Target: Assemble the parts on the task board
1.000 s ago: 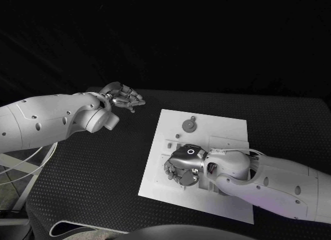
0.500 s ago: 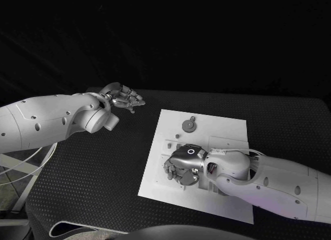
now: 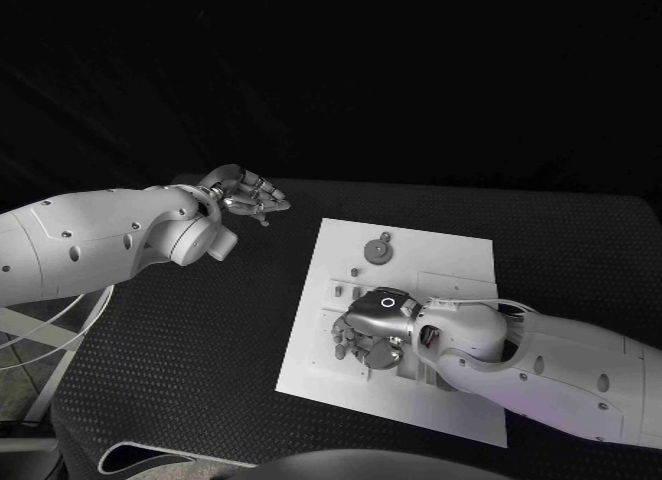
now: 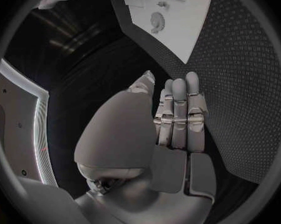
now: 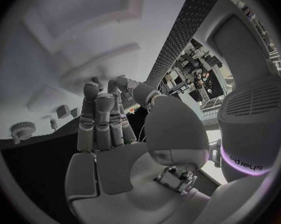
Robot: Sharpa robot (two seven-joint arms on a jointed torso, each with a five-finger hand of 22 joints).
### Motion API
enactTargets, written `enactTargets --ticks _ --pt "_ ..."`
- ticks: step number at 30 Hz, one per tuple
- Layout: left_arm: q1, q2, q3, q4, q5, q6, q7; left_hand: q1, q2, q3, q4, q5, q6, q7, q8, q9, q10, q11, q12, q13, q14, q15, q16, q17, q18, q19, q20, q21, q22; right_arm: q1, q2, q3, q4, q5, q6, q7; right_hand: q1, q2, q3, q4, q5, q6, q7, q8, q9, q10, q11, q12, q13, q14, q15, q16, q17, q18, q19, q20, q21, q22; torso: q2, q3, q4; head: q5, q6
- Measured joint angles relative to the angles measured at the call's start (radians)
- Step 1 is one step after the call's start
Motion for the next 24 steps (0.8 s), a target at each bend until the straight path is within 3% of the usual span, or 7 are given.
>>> enactTargets --ticks 6,9,14,19,24 --pt "0.0 0.0 0.0 -0.002 0.0 0.0 0.0 0.0 0.0 0.0 0.0 0.0 0.0 0.0 0.0 0.0 0.0 0.0 0.0 0.0 0.0 0.0 0.0 -0.001 0.0 0.0 0.0 0.0 0.0 0.01 -0.025 0.001 0.026 0.005 -0.017 -0.001 0.001 -0.007 0.0 0.0 0.0 -0.003 0.003 0.0 -0.001 0.0 0.0 0.0 0.0 0.0 0.0 0.0 0.0 -0.003 0.0 0.0 0.0 0.0 0.0 0.0004 0.0001 -0.001 0.0" --pt "0.0 0.0 0.0 -0.004 0.0 0.0 0.0 0.0 0.0 0.0 0.0 0.0 -0.001 -0.001 0.0 0.0 0.0 0.0 0.0 0.0 0.0 0.0 0.0 -0.001 0.0 0.0 0.0 0.0 0.0 0.022 -0.043 0.01 0.048 0.017 -0.033 0.002 0.001 -0.007 0.0 0.0 0.0 -0.003 0.003 0.0 -0.001 0.0 0.0 0.0 0.0 0.0 0.0 0.0 0.002 -0.004 0.0 0.0 0.0 0.0 0.0 0.0005 0.0001 -0.003 0.002" --pt "0.0 0.002 0.0 -0.008 0.0 0.0 0.0 0.0 0.0 0.0 0.0 0.0 -0.001 -0.001 0.0 0.0 0.0 0.0 0.0 0.0 0.0 0.0 0.0 -0.001 0.0 0.0 0.0 0.0 0.0 0.046 -0.067 0.048 0.081 0.06 -0.066 0.01 0.001 -0.007 -0.003 0.003 0.0 -0.003 0.003 0.0 -0.001 0.0 0.0 0.0 0.002 0.0 0.0 0.0 0.002 -0.005 0.0 0.0 0.0 0.0 0.0 0.0011 -0.0007 -0.006 0.006" --pt "0.0 0.005 0.0 -0.01 0.0 0.001 0.0 0.0 0.0 0.0 0.0 0.0 -0.001 -0.001 0.0 0.0 0.0 0.0 0.0 0.0 0.0 0.0 0.0 -0.001 0.0 0.0 0.0 0.0 0.0 0.052 -0.096 0.11 0.098 0.151 -0.085 0.013 -0.004 -0.012 -0.01 0.004 0.0 -0.03 0.009 -0.012 -0.01 -0.027 0.006 -0.016 -0.001 0.013 0.013 0.009 0.006 -0.013 0.017 -0.006 0.008 0.0 0.0 0.0011 -0.0013 -0.012 0.013" --pt "0.0 0.008 0.0 -0.013 0.001 0.002 0.0 0.0 0.0 0.0 0.0 0.0 -0.001 -0.001 0.0 0.0 0.0 0.0 0.0 0.0 -0.001 0.001 0.0 -0.001 0.0 0.0 0.0 0.0 0.0 0.071 -0.133 0.144 0.099 0.273 -0.085 0.013 -0.01 -0.005 -0.021 0.004 0.0 -0.03 0.009 -0.012 -0.011 -0.029 0.007 -0.016 -0.001 0.031 0.012 0.02 0.009 -0.019 0.037 -0.018 0.016 0.0 0.0 0.0013 -0.0013 -0.017 0.017"
